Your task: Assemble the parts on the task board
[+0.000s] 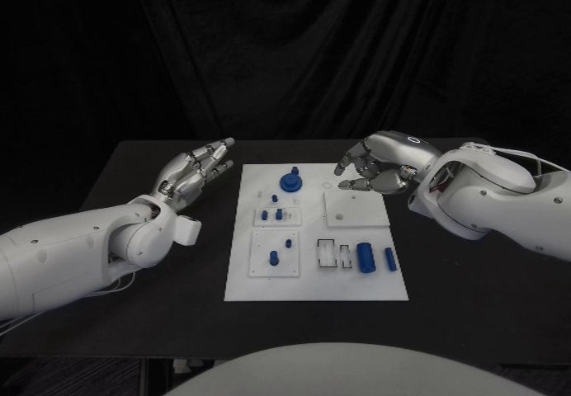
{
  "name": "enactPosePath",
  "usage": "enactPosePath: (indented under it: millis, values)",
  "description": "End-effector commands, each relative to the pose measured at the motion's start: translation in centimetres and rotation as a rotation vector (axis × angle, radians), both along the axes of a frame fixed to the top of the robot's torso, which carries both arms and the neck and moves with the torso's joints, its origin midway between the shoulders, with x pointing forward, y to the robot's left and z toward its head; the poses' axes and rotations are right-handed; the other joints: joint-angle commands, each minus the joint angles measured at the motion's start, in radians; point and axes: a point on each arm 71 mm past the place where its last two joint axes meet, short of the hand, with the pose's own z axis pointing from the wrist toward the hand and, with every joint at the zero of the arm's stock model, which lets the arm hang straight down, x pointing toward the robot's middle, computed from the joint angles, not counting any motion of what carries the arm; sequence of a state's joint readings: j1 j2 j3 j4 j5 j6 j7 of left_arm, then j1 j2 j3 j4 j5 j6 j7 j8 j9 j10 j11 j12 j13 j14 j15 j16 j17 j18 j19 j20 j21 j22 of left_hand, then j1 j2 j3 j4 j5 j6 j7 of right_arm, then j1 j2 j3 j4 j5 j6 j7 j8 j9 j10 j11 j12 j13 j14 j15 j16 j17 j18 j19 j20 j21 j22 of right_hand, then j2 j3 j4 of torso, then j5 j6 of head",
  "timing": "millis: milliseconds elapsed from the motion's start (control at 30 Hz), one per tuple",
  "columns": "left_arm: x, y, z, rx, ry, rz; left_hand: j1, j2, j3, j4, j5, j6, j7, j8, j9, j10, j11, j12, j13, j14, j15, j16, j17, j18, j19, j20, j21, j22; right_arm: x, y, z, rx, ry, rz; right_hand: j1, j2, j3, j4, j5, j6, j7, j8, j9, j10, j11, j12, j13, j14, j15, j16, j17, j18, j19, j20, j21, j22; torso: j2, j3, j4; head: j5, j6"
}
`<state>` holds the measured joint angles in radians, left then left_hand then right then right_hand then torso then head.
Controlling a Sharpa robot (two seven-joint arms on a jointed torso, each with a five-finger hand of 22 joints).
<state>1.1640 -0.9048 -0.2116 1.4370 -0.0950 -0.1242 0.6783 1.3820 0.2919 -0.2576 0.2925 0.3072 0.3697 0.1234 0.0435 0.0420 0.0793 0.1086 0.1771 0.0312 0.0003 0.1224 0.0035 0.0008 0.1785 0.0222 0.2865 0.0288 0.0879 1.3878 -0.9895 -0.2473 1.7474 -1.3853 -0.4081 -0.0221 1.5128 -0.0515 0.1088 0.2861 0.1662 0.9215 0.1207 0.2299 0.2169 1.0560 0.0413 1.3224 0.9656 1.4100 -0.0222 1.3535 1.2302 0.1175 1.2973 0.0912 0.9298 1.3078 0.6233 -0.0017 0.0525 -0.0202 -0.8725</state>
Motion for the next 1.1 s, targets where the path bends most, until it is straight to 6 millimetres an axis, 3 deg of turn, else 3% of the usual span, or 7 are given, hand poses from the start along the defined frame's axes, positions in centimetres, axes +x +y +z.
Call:
enactPosePath:
  millis: [33,300,400,600,667,933,1100]
  values:
    - [0.7,-0.2,1.5,-0.019,-0.039,0.043,-0.025,0.001,-0.007,0.003,-0.025,-0.036,0.002,-0.008,-0.005,-0.008,0.006,-0.013,-0.003,0.0,0.006,-0.004,-0.001,-0.003,-0.001,0.0,-0.006,-0.006,0.3,-2.0,-0.9,0.071,0.132,-0.158,-0.075,0.007,-0.036,0.0,-0.038,0.018,-0.011,0.042,0.028,0.239,-0.003,0.162,0.319,0.091,0.0,0.123,0.18,-0.026,0.069,-0.002,0.142,0.142,-0.001,-0.0045,0.0016,-0.048,0.0]
    - [1.9,-0.3,2.5,0.009,-0.037,0.034,-0.183,0.0,-0.017,0.0,-0.226,-0.193,-0.021,-0.02,-0.018,-0.038,0.03,-0.066,-0.009,0.0,0.018,-0.004,-0.001,0.002,-0.002,-0.004,-0.01,-0.015,-0.2,-4.6,-3.6,0.028,0.282,-0.281,-0.234,0.03,-0.078,0.005,-0.054,0.011,-0.018,0.138,0.092,0.458,-0.007,0.236,0.55,0.14,-0.005,0.189,0.289,-0.041,0.115,-0.009,0.258,0.164,-0.003,0.0012,-0.0053,-0.089,0.0]
    - [2.5,-0.3,2.6,0.08,-0.096,-0.013,-0.07,-0.017,0.044,-0.029,-0.006,-0.178,-0.026,-0.017,-0.015,-0.038,0.027,-0.064,-0.008,0.0,0.011,-0.004,-0.001,0.001,-0.001,-0.008,-0.011,-0.017,-0.4,-4.9,-4.5,0.015,0.315,-0.291,-0.228,0.031,-0.074,0.002,-0.06,0.0,-0.018,0.149,0.101,0.458,-0.008,0.236,0.55,0.138,-0.006,0.187,0.286,-0.041,0.113,-0.01,0.258,0.164,-0.005,0.0034,-0.007,-0.088,0.0]
    - [3.4,-0.3,2.5,0.22,-0.211,-0.088,0.208,-0.173,0.421,-0.079,-0.129,-0.115,-0.05,-0.013,-0.011,-0.017,-0.01,-0.05,-0.006,0.0,-0.018,-0.004,-0.001,0.001,-0.002,-0.018,-0.014,-0.032,-0.4,-5.0,-5.8,-0.003,0.35,-0.297,-0.195,0.024,-0.064,-0.002,-0.057,-0.023,-0.017,0.166,0.115,0.47,-0.008,0.238,0.562,0.143,-0.007,0.193,0.296,-0.043,0.118,-0.011,0.275,0.167,-0.008,0.0054,-0.0115,-0.08,0.0]
    - [3.9,-0.1,2.3,0.261,-0.229,-0.078,0.158,-0.209,0.382,-0.009,0.129,-0.121,-0.037,-0.013,-0.011,-0.014,-0.008,-0.05,-0.005,0.0,-0.011,-0.004,-0.001,0.001,-0.001,-0.018,-0.014,-0.033,-0.4,-4.9,-6.3,-0.01,0.364,-0.3,-0.203,0.027,-0.066,0.003,-0.035,-0.036,-0.014,0.169,0.118,0.473,-0.005,0.239,0.565,0.144,-0.005,0.194,0.298,-0.043,0.118,-0.011,0.276,0.166,-0.009,0.0046,-0.0122,-0.078,0.003]
    - [5.7,1.6,1.7,0.279,-0.191,0.045,-0.187,-0.133,0.112,-0.002,-0.237,-0.143,-0.007,-0.015,-0.013,-0.022,0.008,-0.056,-0.006,0.0,-0.006,-0.004,-0.001,0.003,0.002,-0.037,-0.013,-0.035,-0.9,-4.6,-7.5,-0.07,0.385,-0.305,-0.216,0.031,-0.067,0.004,-0.014,-0.039,-0.015,0.18,0.124,0.505,-0.006,0.246,0.596,0.146,-0.006,0.197,0.303,-0.045,0.123,-0.011,0.288,0.168,-0.021,0.0124,-0.0209,-0.065,0.026]
    - [6.1,2.2,1.4,0.145,-0.089,0.116,-0.143,-0.041,0.082,0.001,-0.127,-0.135,0.01,-0.014,-0.012,-0.028,0.032,-0.05,-0.005,0.0,0.016,-0.004,-0.001,0.002,0.005,-0.028,-0.011,-0.031,-1.2,-4.5,-7.8,-0.109,0.38,-0.323,-0.282,0.038,-0.08,0.006,0.012,-0.024,-0.027,0.2,0.133,0.515,-0.017,0.248,0.605,0.16,-0.016,0.217,0.339,-0.055,0.152,-0.018,0.347,0.182,-0.028,0.0172,-0.0264,-0.054,0.025]
